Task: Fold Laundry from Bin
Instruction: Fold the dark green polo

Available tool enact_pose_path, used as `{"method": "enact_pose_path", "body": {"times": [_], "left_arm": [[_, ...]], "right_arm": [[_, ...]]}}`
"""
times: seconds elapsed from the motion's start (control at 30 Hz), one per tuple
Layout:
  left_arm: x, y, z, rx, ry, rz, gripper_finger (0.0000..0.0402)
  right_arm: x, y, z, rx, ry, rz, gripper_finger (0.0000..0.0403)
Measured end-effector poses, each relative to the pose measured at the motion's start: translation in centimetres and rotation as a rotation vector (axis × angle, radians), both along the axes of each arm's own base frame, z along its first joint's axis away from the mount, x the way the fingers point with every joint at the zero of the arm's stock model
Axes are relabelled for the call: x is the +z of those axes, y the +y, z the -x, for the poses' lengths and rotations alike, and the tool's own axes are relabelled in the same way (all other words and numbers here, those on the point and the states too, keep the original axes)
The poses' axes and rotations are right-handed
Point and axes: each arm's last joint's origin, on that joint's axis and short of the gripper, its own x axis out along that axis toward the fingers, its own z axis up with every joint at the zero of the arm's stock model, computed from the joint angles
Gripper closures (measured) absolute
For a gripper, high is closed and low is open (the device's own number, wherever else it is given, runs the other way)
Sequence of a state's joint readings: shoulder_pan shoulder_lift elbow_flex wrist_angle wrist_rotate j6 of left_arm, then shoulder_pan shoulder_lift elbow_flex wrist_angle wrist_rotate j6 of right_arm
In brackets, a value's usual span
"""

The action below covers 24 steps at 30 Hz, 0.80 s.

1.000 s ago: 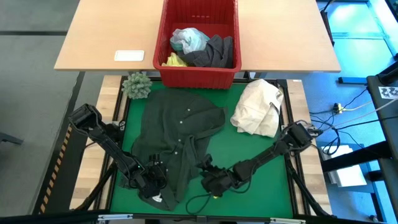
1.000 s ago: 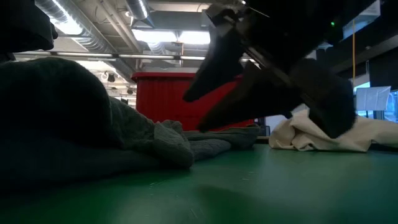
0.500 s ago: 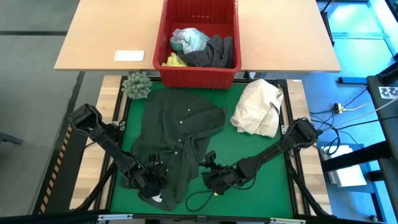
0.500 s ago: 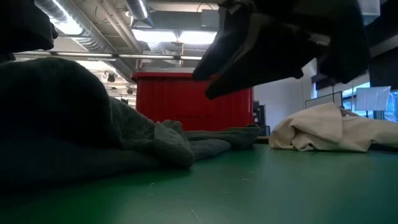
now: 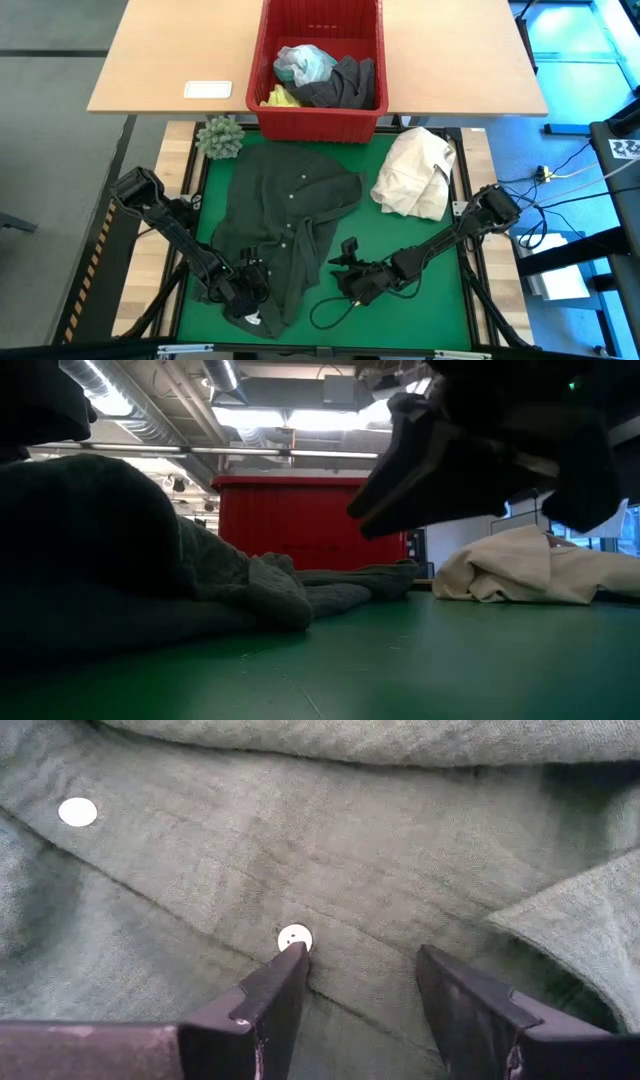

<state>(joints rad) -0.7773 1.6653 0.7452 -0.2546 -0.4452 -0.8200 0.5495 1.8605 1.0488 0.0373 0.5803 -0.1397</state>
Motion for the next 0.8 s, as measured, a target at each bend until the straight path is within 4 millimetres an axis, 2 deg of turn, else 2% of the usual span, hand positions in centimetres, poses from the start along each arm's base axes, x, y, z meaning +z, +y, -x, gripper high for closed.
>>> {"method": "enact_pose_path", "body": {"times": [0.5, 0.8], "left_arm": [[0.02, -0.02, -0.04, 0.001, -0.005, 0.002, 0.0211], [0.02, -0.02, -0.04, 0.001, -0.005, 0.002, 0.0212]], "right_arm": [[0.12, 0.10, 0.10, 0.060, 0.012, -0.019, 0.0262], [-0.14, 0.44, 0.16, 0.187, 0.063, -0.037, 0.0262]]}}
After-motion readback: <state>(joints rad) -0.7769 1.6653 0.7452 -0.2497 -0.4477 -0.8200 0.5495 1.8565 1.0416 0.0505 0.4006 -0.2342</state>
